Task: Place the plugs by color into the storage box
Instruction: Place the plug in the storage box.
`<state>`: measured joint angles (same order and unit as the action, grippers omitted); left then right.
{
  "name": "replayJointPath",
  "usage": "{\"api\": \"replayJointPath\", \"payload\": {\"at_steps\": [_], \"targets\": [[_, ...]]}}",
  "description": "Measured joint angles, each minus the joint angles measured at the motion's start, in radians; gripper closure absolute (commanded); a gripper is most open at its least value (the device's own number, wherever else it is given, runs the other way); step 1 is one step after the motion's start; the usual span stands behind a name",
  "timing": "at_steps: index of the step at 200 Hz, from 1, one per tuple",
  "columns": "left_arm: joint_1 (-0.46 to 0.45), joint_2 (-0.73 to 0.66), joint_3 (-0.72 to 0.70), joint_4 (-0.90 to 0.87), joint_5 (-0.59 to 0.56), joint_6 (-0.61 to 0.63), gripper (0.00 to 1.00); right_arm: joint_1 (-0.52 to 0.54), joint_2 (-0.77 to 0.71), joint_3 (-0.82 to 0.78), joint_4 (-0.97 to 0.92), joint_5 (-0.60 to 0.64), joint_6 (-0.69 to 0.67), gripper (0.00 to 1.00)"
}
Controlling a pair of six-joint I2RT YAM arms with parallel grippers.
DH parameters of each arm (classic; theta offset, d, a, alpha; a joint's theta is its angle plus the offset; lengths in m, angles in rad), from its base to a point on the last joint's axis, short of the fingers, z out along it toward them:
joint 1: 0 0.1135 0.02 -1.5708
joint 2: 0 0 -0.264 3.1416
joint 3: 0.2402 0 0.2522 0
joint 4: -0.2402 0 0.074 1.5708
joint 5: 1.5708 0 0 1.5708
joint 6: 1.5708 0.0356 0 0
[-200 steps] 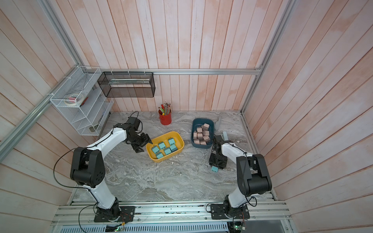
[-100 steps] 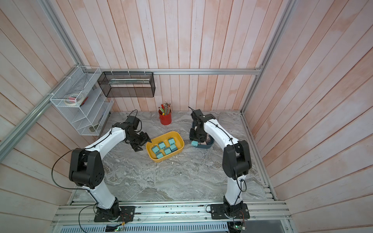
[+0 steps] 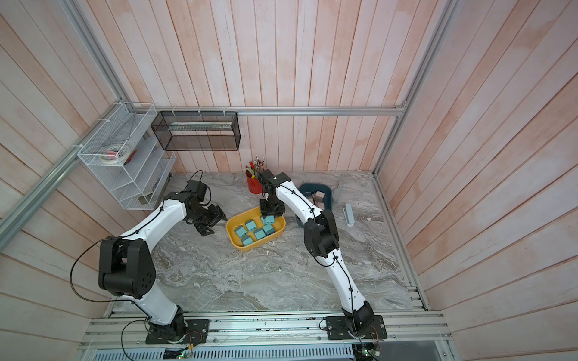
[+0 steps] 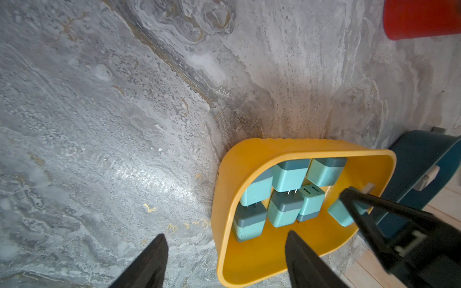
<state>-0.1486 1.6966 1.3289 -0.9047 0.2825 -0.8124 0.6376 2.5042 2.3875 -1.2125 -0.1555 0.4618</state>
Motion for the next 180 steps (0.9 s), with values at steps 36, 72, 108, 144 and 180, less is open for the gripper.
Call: {"api": "replayJointPath", "payload": {"at_steps": [36, 72, 108, 144, 180], "targets": [[0.0, -0.001, 0.0, 0.0, 0.0, 0.0, 0.24, 0.003, -0.018, -0.072, 0.034, 0.038, -0.026, 0.68], [0.0, -0.001, 0.0, 0.0, 0.0, 0.0, 0.24, 0.023, -0.018, -0.075, 0.041, 0.119, -0.075, 0.68], [0.0, -0.001, 0.0, 0.0, 0.0, 0.0, 0.24, 0.044, -0.031, -0.106, 0.07, 0.207, -0.119, 0.67], [0.0, -0.005, 0.0, 0.0, 0.0, 0.0, 0.24, 0.05, -0.016, -0.16, 0.134, 0.237, -0.145, 0.49], [0.0, -0.013, -0.004, 0.003, 0.001, 0.0, 0.24, 0.067, -0.027, -0.168, 0.171, 0.225, -0.172, 0.25]]}}
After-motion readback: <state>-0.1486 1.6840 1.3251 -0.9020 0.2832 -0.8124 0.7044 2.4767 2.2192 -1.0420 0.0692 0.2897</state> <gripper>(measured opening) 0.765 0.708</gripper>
